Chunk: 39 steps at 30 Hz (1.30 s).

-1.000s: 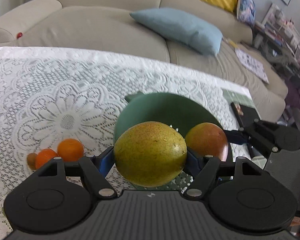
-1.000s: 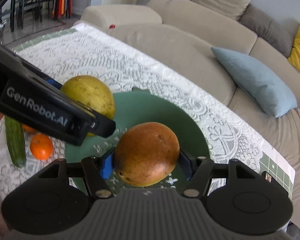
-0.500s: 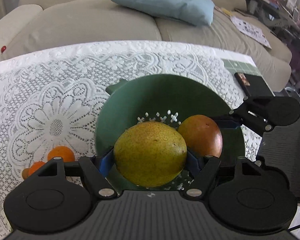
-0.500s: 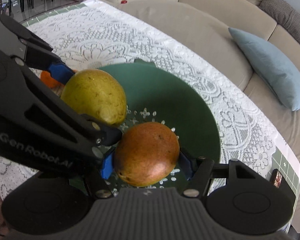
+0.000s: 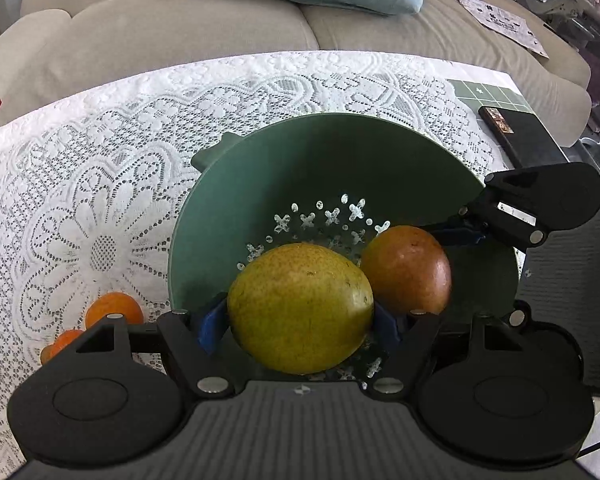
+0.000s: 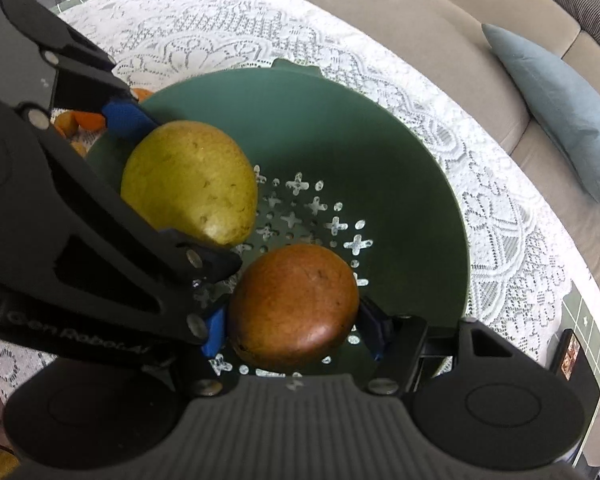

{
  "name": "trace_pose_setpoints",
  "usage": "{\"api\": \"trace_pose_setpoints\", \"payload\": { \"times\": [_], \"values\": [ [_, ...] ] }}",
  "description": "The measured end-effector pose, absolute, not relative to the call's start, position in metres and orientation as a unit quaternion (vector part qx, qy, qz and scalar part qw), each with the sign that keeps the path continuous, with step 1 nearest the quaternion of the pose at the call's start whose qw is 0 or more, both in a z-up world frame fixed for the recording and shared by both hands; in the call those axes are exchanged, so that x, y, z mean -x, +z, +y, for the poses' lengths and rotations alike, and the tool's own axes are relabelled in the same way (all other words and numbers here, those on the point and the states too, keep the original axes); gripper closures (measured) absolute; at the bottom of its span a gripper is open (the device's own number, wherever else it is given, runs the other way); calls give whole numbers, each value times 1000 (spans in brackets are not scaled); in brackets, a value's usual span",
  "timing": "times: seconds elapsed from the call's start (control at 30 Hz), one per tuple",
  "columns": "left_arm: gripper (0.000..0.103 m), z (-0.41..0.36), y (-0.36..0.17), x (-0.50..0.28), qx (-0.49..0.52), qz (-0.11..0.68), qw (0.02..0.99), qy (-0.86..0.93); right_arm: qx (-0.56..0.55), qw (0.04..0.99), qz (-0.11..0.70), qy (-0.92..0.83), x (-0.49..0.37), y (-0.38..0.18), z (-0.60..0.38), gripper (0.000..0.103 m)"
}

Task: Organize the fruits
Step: 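Lower both fruits into the green colander and open both tools, then withdraw both tools from the colander back toward the fruit pile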

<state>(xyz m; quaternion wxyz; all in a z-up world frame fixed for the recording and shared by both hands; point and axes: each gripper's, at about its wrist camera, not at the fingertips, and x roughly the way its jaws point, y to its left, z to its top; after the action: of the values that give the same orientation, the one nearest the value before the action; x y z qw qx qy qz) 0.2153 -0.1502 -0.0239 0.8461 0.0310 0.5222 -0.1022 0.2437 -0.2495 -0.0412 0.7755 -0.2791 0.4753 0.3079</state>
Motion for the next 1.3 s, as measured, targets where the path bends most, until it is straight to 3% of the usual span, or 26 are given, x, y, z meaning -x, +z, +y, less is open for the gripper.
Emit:
{"api": "trace_pose_setpoints", "payload": {
  "times": [0.57,0.93,1.03,1.3],
  "values": [
    [18,-147,-19,-214,-24,514,851,-107,305,746,517,289,-255,-41,-241,40],
    [20,-137,-8,-204,-1,501,859,-108,307,761,492,290,-242,-13,-240,39],
    [20,-133,0,-197,1,491,864,-111,302,774,479,285,-236,-4,-241,30],
    [20,-108,23,-165,14,442,889,-117,260,818,435,273,-210,19,-237,25]
  ]
}}
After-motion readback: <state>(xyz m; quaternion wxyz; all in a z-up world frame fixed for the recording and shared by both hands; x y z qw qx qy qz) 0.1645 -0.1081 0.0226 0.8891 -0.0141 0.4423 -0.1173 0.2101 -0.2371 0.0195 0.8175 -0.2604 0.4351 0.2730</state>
